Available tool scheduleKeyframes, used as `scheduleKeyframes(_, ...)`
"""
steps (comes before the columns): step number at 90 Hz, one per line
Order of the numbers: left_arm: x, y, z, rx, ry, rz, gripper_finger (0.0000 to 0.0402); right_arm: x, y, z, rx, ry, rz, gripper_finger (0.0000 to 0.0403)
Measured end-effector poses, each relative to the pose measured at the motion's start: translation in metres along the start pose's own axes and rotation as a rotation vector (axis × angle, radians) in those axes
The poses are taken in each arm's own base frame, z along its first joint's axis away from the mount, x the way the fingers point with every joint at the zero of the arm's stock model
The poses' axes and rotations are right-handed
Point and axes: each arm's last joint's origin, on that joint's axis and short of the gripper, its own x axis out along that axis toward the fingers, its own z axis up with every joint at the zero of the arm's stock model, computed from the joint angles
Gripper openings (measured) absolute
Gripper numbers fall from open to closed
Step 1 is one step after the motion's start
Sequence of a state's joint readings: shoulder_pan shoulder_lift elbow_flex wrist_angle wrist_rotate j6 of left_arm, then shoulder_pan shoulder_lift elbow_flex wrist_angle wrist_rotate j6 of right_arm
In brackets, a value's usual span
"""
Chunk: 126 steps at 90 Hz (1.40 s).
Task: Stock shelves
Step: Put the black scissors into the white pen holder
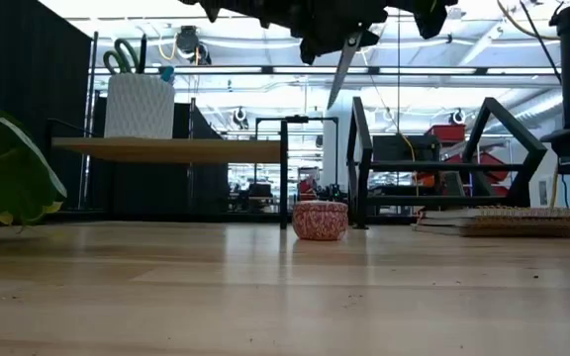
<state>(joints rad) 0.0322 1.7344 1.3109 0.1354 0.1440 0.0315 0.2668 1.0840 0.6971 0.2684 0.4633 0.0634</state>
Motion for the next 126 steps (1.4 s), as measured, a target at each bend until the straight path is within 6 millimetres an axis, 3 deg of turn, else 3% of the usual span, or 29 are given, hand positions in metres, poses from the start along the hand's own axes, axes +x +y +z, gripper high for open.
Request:
scheduleKeyframes(19, 0.000, 0.000, 0.003, 0.006, -0.036, -0.002, 0.0162, 0.000, 0.000, -0.001, 0.015, 0.014, -0.003, 0.0012)
scheduleKeyframes(31, 0.000, -0.001, 0.004, 0.006, -0.037, -0.006, 0.0109, 0.000, 0.000, -0.001, 0.015, 0.014, -0.009, 0.0018)
scheduleKeyframes(44, 0.000, -0.001, 0.003, 0.003, -0.036, -0.013, 0.0021, 0.000, -0.001, -0.001, 0.033, 0.013, -0.016, 0.0065)
scheduleKeyframes(60, -0.004, -0.001, 0.006, -0.002, -0.030, 0.019, 0.0018, -0.010, 0.000, 0.005, 0.051, -0.008, 0.015, 0.0141)
scheduleKeyframes(72, -0.017, -0.001, 0.015, 0.008, -0.028, 0.046, 0.0018, -0.031, -0.004, 0.026, 0.065, 0.003, 0.039, 0.0198)
scheduleKeyframes(83, -0.036, 0.000, 0.025, 0.034, -0.004, 0.143, 0.0018, -0.049, -0.009, 0.032, 0.100, 0.094, 0.051, 0.0233)
scheduleKeyframes(96, -0.071, 0.001, 0.045, 0.079, -0.019, 0.286, 0.0018, -0.059, -0.013, 0.023, 0.114, 0.193, 0.033, 0.0247)
scheduleKeyframes(110, -0.103, 0.010, 0.059, 0.065, -0.039, 0.456, 0.0018, -0.056, -0.014, 0.010, 0.094, 0.290, -0.048, 0.0246)
scheduleKeyframes(126, -0.152, 0.026, 0.081, 0.026, -0.138, 0.738, 0.0018, -0.043, -0.010, -0.012, 0.092, 0.273, -0.115, 0.0243)
